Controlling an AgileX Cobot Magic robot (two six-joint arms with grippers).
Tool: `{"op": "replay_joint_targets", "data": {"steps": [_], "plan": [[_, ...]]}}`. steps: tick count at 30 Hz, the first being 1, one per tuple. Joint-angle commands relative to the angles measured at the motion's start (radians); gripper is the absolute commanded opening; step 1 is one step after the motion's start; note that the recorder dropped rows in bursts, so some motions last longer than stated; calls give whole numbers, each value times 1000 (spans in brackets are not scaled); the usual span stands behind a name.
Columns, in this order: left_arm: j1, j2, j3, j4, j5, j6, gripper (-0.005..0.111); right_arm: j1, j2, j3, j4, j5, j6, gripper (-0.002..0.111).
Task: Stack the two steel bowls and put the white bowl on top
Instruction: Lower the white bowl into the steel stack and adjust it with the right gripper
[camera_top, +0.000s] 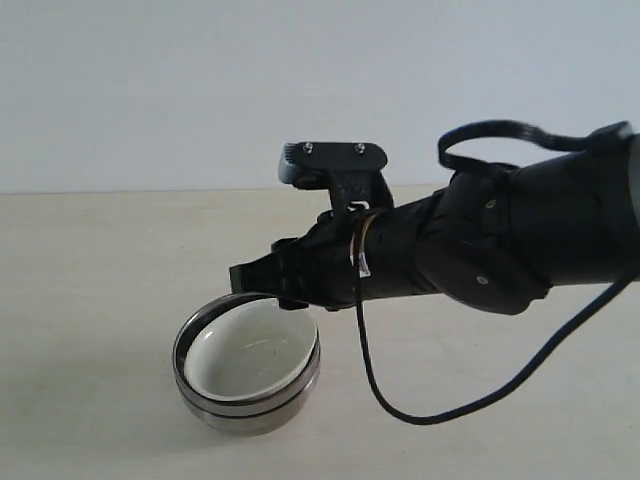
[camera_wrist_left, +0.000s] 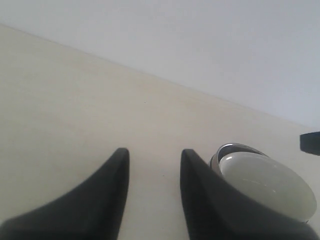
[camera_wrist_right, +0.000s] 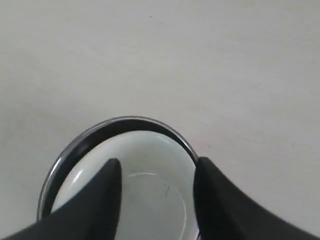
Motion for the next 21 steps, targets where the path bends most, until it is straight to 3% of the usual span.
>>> {"op": "replay_joint_targets", "data": {"steps": [1, 2, 5, 14, 21], "plan": [[3, -3, 4, -3, -3, 1, 32, 30, -63, -5, -2, 195, -61, 9], [3, -3, 4, -3, -3, 1, 32, 34, -63, -5, -2, 225, -76, 0], [3, -3, 4, -3, -3, 1, 32, 52, -45, 9, -2, 263, -77, 0], [3, -3, 4, -3, -3, 1, 32, 57, 20, 60, -2, 83, -75, 0], [3, -3, 4, -3, -3, 1, 32, 57, 21, 60, -2, 116, -72, 0]]}}
